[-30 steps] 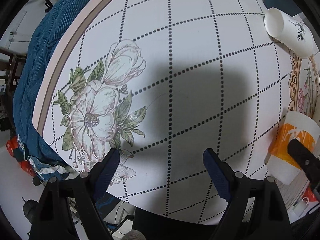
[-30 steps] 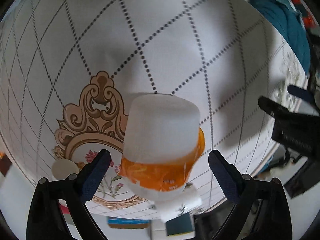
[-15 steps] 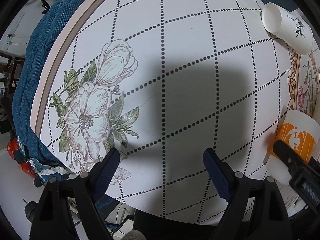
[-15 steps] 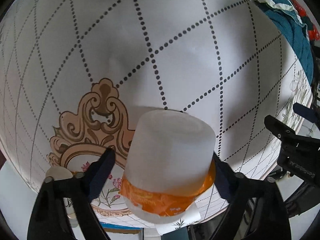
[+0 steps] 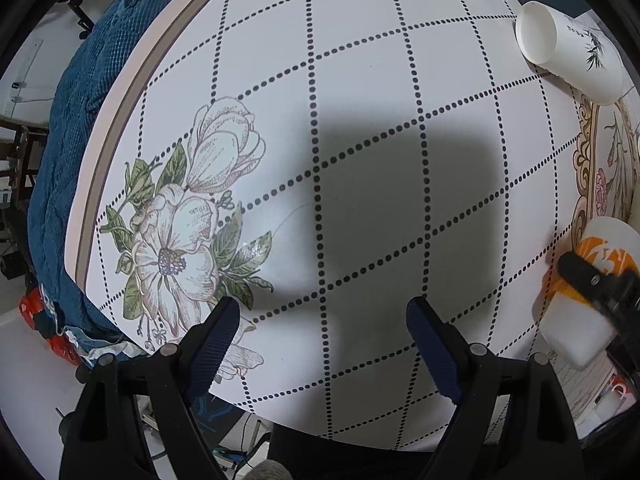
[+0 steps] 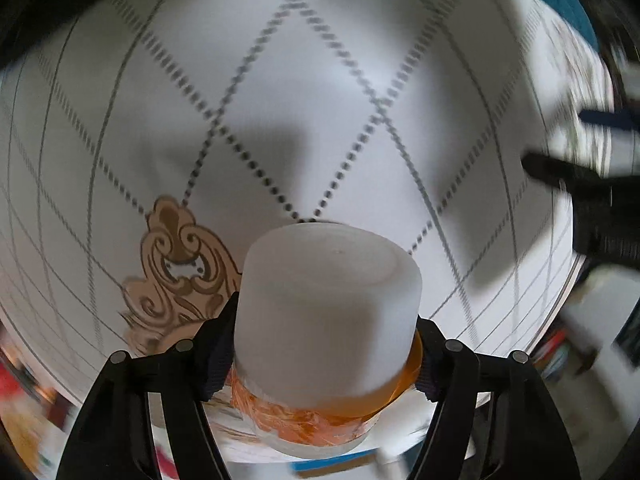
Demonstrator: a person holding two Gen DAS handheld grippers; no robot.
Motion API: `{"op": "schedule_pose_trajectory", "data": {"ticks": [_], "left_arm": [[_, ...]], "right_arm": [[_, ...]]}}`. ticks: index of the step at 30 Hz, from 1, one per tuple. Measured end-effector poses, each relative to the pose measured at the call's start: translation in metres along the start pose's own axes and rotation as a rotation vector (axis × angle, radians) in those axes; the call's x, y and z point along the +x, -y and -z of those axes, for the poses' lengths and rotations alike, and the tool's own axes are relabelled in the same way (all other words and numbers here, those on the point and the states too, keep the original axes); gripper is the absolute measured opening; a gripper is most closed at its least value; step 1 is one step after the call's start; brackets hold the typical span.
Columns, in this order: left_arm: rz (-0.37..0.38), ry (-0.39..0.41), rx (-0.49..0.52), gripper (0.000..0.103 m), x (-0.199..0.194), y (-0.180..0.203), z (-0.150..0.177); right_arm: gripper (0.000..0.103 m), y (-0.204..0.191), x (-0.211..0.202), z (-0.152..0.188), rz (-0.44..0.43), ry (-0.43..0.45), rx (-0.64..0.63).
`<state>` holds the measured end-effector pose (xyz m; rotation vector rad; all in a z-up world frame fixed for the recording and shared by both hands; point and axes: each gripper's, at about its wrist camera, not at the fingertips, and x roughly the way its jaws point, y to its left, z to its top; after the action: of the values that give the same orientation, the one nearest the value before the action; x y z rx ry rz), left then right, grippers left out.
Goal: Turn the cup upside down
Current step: 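Turn the cup mouth-down with the right gripper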
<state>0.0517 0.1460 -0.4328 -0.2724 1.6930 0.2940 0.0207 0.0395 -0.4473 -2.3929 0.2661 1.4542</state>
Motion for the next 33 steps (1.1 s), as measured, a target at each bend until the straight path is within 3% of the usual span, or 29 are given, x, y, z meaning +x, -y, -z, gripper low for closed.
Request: {"op": "schedule_pose_trajectory", "data": {"ticks": [8, 14, 19, 24, 27, 33], "left_arm": [[-0.007, 0.009, 0.04, 0.085, -0.015, -0.003, -0.022], [-0.025, 0.025, 0.129, 0.085, -0.028, 0.018, -0.04], [-0.038, 0.046, 0.208, 0.085, -0.035, 0.038, -0.052], [-0.037, 0.054, 0.245, 0.085, -0.039, 0.057, -0.062], [-0.04, 0.057, 0.264, 0.085, -0.042, 0.066, -0.063], [-0.051, 0.058, 0.3, 0.085, -0.041, 0.082, -0.058]], "right_arm": [[0.074, 0.056, 0.008, 0.02, -0.238, -0.032, 0.48], [0.074, 0.082, 0.025, 0.052, -0.426, -0.073, 0.847], [0.074, 0.095, 0.043, 0.093, -0.634, -0.11, 1.229], [0.074, 0.089, 0.063, 0.132, -0.82, -0.133, 1.538], [0.074, 0.061, 0.077, 0.159, -0.93, -0.138, 1.683], [0.074, 0.033, 0.097, 0.188, -1.096, -0.162, 1.903]]}}
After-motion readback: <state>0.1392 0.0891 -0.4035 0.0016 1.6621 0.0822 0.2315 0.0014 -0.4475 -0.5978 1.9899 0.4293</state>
